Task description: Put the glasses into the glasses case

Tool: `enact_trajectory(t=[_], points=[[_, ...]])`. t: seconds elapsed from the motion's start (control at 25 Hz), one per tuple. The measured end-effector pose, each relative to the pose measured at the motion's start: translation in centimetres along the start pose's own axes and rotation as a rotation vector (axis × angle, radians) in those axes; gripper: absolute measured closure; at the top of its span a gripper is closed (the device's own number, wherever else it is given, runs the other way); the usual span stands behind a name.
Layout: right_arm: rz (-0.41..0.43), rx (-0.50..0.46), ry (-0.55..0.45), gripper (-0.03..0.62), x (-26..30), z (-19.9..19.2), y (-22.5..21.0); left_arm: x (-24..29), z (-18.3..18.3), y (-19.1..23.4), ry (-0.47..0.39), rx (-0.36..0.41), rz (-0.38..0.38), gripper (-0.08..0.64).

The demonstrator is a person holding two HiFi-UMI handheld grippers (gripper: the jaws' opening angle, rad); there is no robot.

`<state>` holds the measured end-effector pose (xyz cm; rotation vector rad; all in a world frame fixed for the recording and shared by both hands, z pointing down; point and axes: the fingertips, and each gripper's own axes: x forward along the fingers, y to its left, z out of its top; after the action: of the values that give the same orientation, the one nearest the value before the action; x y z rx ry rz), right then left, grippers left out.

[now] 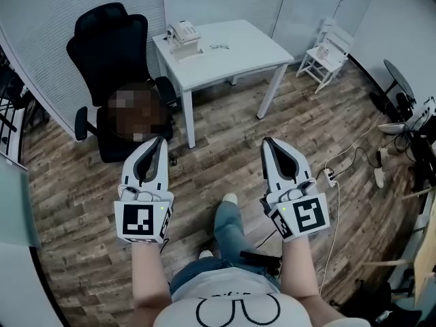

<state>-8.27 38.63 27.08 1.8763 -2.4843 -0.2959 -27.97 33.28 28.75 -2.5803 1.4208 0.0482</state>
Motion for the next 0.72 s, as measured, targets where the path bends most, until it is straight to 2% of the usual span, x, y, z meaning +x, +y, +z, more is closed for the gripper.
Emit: enact_trajectory(t=[0.2,0.48,0.72], points=[[0.015,0.011,-0.009,0.581,6.3,-2.2,-4.4,6.9,-2.3,1.6,0.018,-0.008,0.020,0.543],[0.060,0.015,-0.016,0.581,17.9,-4.0,-13.1,21.1,-3.2,3.0,0.013,-0.005,0.037,0.541],[0.109,0.012,-0.021,0.581,25.5,-5.0,-19.9,32.6,-3.3,3.4,0.002,0.000,0.060,0.541]])
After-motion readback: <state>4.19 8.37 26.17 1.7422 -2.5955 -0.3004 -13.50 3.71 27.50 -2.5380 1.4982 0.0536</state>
